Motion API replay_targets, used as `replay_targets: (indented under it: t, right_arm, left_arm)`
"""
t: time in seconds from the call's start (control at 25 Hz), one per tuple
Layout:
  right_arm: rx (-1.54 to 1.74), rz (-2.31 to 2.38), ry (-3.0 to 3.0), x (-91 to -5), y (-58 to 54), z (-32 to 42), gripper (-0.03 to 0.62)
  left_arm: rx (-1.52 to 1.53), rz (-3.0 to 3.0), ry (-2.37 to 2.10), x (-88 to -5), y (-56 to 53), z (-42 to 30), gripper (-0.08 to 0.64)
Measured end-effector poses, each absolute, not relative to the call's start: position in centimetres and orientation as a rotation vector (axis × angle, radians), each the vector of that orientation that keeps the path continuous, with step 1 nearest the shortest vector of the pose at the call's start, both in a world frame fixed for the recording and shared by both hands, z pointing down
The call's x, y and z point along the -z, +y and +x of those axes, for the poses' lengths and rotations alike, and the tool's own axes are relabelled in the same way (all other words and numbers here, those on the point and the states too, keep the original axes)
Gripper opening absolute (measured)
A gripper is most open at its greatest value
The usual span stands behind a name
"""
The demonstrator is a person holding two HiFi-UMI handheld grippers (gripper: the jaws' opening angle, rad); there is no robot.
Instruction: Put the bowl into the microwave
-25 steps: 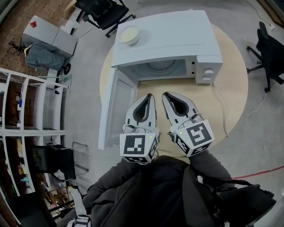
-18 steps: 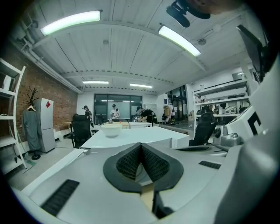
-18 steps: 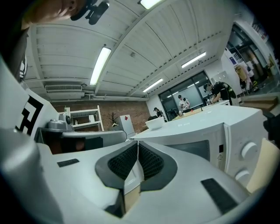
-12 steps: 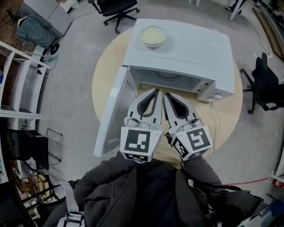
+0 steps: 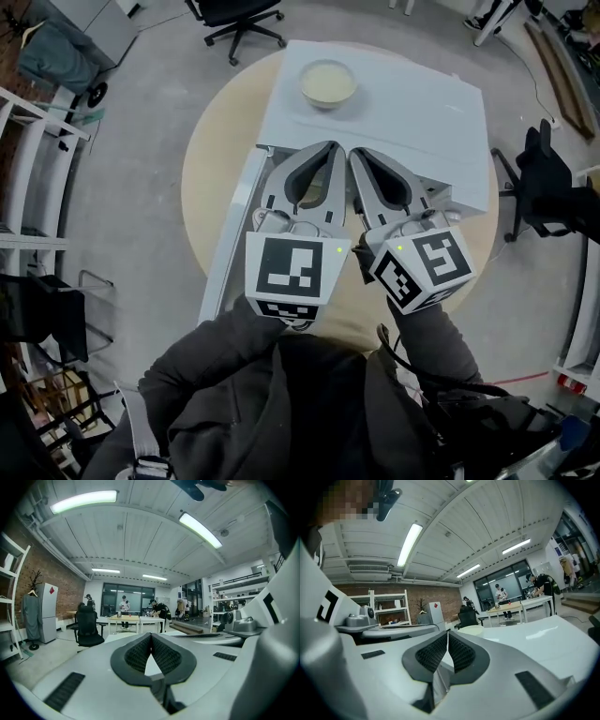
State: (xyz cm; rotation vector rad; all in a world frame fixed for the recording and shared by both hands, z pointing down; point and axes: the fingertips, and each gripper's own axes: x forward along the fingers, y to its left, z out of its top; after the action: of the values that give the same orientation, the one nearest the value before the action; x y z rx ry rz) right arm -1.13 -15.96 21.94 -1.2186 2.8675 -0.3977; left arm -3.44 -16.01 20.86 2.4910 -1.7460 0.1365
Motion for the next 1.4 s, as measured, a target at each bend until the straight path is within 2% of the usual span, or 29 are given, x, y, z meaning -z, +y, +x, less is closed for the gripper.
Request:
replay_targets:
  t: [0.32,0.4,0.48,0.92,1.24,1.32,1.4]
  right_arm:
    - [0.397,-1.298,2.838,-19.3,-23.4,-0.3,0.015]
    - [0.450,-1.323,2.865,-20.5,-24.9,-0.2,0.085]
    - [0.508,-1.332,2.894,-21.8,-26.1,-0.6,0.103]
    - [0.719,-1.515,2.916,-26.5,-32.1,-1.3,0.103]
    - [0.808,-1.452,2.934,-26.9,-33.7,-1.5,0.101]
    - [0.834,-1.408,2.956,-27.0,-33.8,-1.9,0.081]
    - [0.824,-1.403,2.977,-27.1,-34.0,-2.3,0.033]
  left_arm:
    - [-0.070,2.491,-1.807,-17.8,-21.0,-5.2,0.009]
    - [-0.072,2.469,-1.799,-18.8,-21.5,-5.5,0.009]
    - [-0.076,2.457,-1.780,-19.7,-21.7,-5.8,0.009]
    - [-0.062,2.446,-1.691,-22.3,-22.0,-6.8,0.009]
    - [-0.067,2.424,-1.668,-23.4,-22.0,-7.5,0.009]
    - [-0.063,2.416,-1.669,-23.6,-22.2,-7.8,0.009]
    - [-0.056,2.409,-1.672,-23.7,-22.4,-8.2,0.009]
